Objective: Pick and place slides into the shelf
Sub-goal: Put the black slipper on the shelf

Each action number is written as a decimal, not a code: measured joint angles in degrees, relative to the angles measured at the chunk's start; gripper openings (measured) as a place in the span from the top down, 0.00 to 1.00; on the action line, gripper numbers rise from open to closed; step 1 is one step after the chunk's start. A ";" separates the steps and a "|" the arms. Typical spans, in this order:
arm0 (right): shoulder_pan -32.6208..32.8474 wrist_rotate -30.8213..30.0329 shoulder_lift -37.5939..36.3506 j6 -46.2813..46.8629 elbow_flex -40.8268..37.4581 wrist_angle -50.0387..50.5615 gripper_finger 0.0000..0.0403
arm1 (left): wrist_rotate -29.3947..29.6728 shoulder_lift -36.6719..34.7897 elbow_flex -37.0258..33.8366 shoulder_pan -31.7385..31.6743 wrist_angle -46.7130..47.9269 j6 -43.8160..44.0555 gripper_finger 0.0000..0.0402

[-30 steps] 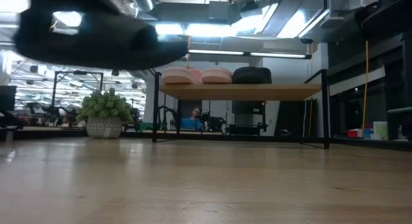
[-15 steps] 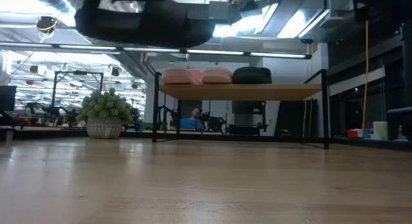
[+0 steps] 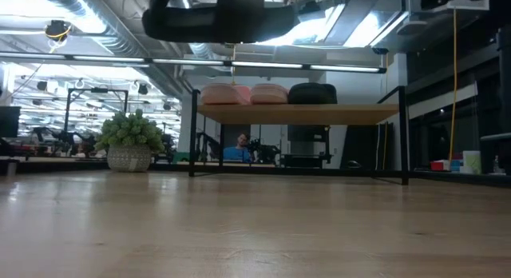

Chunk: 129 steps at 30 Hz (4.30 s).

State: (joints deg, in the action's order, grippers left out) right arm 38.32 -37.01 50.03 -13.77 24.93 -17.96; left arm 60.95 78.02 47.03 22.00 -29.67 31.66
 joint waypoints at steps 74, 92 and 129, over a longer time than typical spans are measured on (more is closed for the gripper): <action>-17.05 -14.86 33.20 -16.29 30.86 -11.91 0.60 | -18.90 -0.02 0.00 -7.09 -21.81 -22.04 1.00; -18.22 -7.30 33.17 -13.27 30.84 -12.29 0.61 | -20.66 -0.02 0.00 -5.18 -23.67 -26.32 1.00; -16.68 -6.70 15.02 -1.84 30.75 18.99 0.99 | -21.40 -0.02 -0.02 -3.04 -21.90 -48.83 0.87</action>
State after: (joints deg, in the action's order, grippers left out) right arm 21.64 -43.72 65.05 -15.61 55.68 1.03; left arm 39.55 78.00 47.00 18.96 -51.57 -17.17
